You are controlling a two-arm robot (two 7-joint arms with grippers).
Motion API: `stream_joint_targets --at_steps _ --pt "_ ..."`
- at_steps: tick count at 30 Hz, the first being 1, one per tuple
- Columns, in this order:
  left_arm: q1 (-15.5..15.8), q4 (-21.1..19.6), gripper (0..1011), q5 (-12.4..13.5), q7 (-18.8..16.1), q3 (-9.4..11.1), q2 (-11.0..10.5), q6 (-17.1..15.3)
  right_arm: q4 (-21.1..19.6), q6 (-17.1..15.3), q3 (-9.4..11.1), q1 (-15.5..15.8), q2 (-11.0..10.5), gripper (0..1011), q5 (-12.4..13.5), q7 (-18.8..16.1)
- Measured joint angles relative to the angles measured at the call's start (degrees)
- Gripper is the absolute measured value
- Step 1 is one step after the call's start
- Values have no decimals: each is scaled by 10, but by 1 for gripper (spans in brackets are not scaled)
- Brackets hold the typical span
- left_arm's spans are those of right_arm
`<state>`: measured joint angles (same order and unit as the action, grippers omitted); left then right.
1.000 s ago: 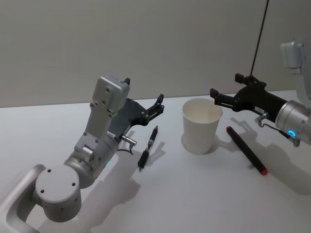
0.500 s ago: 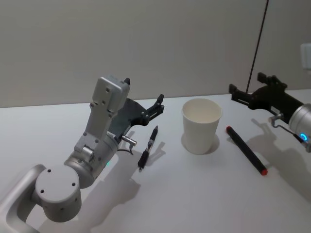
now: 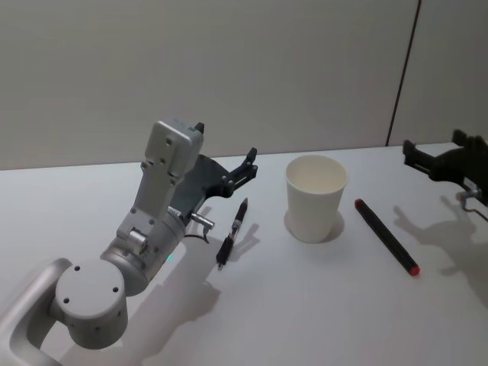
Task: Place the pen into the pen holder.
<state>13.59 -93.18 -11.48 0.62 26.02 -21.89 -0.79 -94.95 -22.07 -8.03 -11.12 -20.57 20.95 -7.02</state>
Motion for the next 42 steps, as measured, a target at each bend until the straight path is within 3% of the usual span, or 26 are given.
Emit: stream_joint_targets --at_steps 8,17,19,28,35,42 --pt "0 0 1001 0 0 0 0 0 -18 -65 9 9 -10 1002 14 26" --pt "0 0 1001 0 0 0 0 0 -24 -155 12 5 -15 1002 21 35" --pt "0 0 1001 0 0 0 0 0 -24 -163 12 4 -15 1002 21 35" --pt "0 0 1001 0 0 0 0 0 2 -244 -5 -20 -2 1002 7 25" --pt "0 0 1001 0 0 0 0 0 25 -269 -21 -38 13 1001 -11 16" --pt "0 0 1001 0 0 0 0 0 42 -273 -34 -56 28 1002 -29 8"
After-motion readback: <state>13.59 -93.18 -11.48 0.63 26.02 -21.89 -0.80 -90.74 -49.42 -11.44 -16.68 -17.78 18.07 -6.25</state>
